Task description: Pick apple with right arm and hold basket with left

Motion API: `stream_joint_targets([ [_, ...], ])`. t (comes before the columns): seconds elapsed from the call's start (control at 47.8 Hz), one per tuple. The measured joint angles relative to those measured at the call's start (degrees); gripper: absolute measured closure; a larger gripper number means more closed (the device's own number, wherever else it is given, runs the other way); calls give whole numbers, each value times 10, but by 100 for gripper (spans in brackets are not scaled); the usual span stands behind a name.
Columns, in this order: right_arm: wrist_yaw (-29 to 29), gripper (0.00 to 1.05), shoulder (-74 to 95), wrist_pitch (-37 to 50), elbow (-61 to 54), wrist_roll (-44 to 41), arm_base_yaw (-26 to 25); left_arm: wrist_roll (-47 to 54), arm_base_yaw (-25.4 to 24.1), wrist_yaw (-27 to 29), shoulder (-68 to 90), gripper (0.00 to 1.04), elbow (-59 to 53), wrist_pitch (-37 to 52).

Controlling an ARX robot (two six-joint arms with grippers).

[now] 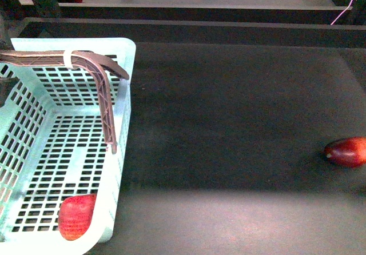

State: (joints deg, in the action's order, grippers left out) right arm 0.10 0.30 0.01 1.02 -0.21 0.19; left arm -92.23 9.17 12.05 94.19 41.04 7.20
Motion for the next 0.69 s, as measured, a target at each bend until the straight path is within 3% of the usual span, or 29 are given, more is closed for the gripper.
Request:
stream_joint_targets([
  [0.251, 0, 9, 0, 0, 0, 0, 0, -22, 24, 31, -100, 6, -2, -98],
  [0.418, 0, 9, 0, 0, 0, 0, 0, -32, 30, 46, -183, 7, -2, -172],
  [0.565, 0, 9, 0, 0, 0, 0, 0, -28, 32, 47, -197, 7, -1, -180],
  [0.627, 0, 9, 0, 0, 0, 0, 0, 90, 26, 9, -197, 15, -48, -40],
  [0.69, 0, 9, 0, 0, 0, 0, 0, 301, 15, -19, -206, 28, -140, 179],
])
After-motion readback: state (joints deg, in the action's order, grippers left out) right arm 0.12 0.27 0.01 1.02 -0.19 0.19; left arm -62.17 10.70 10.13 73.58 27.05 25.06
